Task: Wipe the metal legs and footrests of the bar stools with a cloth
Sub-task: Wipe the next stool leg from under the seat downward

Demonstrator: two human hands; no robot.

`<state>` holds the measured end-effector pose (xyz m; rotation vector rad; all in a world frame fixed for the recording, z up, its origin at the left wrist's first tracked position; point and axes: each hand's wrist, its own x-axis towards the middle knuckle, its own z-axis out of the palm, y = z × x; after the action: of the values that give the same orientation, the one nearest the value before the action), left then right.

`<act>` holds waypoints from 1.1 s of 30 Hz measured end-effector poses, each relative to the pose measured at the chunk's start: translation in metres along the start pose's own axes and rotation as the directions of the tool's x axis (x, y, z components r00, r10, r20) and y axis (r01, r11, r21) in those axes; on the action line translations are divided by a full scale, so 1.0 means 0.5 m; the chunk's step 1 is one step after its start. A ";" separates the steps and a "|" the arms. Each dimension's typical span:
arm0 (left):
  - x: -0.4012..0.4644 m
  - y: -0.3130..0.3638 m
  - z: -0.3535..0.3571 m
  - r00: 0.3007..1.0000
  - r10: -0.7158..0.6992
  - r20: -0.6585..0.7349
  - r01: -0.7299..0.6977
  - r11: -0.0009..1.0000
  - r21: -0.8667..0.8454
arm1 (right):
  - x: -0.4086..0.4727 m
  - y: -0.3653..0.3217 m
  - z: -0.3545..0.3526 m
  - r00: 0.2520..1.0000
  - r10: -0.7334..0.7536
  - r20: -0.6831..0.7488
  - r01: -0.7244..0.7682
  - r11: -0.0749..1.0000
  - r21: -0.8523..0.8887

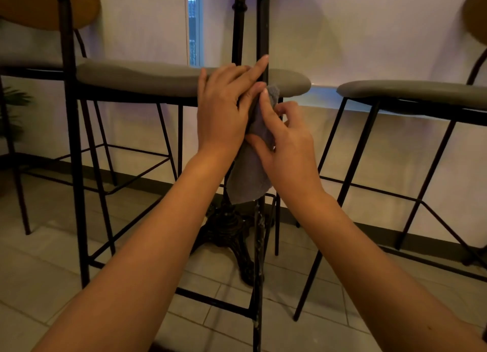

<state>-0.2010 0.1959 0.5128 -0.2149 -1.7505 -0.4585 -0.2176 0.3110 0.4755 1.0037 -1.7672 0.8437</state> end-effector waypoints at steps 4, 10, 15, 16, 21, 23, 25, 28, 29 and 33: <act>0.008 0.000 -0.004 1.000 0.008 -0.008 -0.008 1.000 -0.007 | 0.004 -0.001 -0.003 1.000 0.001 0.021 -0.001 1.000 -0.016; 0.035 -0.004 -0.001 0.999 0.025 0.032 -0.023 0.999 -0.041 | 0.006 -0.002 -0.002 1.000 -0.008 0.009 0.008 1.000 -0.010; 0.034 -0.008 0.001 0.998 0.037 0.042 -0.035 0.999 -0.041 | 0.002 0.002 0.002 1.000 -0.023 0.009 0.023 1.000 -0.011; 0.032 -0.009 0.001 0.998 0.040 0.049 -0.039 0.999 -0.039 | -0.002 0.002 0.001 1.000 -0.022 0.009 0.023 1.000 -0.006; 0.026 -0.014 -0.003 0.995 0.060 0.079 -0.060 0.998 0.002 | -0.015 0.001 -0.003 0.999 -0.020 0.043 0.020 1.000 -0.020; 0.026 -0.015 -0.005 0.995 0.063 0.083 -0.063 0.998 0.002 | -0.007 -0.001 -0.002 0.999 -0.017 0.033 0.018 1.000 -0.021; 0.026 -0.016 -0.006 0.995 0.051 0.081 -0.050 0.999 -0.017 | 0.006 -0.003 0.000 1.000 -0.008 0.010 0.008 1.000 -0.015; 0.027 -0.018 -0.005 0.996 0.043 0.080 -0.040 0.998 -0.038 | 0.013 -0.004 0.003 1.000 -0.007 -0.016 0.007 1.000 -0.009; 0.027 -0.019 -0.005 0.996 0.042 0.082 -0.039 0.998 -0.041 | 0.009 -0.003 0.004 1.000 -0.012 -0.017 0.011 1.000 -0.012; 0.027 -0.021 -0.004 0.996 0.040 0.084 -0.036 0.998 -0.048 | -0.021 -0.002 0.007 1.000 -0.009 0.006 0.009 1.000 -0.013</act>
<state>-0.2065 0.1844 0.5242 -0.3040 -1.8166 -0.4693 -0.2155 0.3103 0.4648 1.0062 -1.7693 0.8234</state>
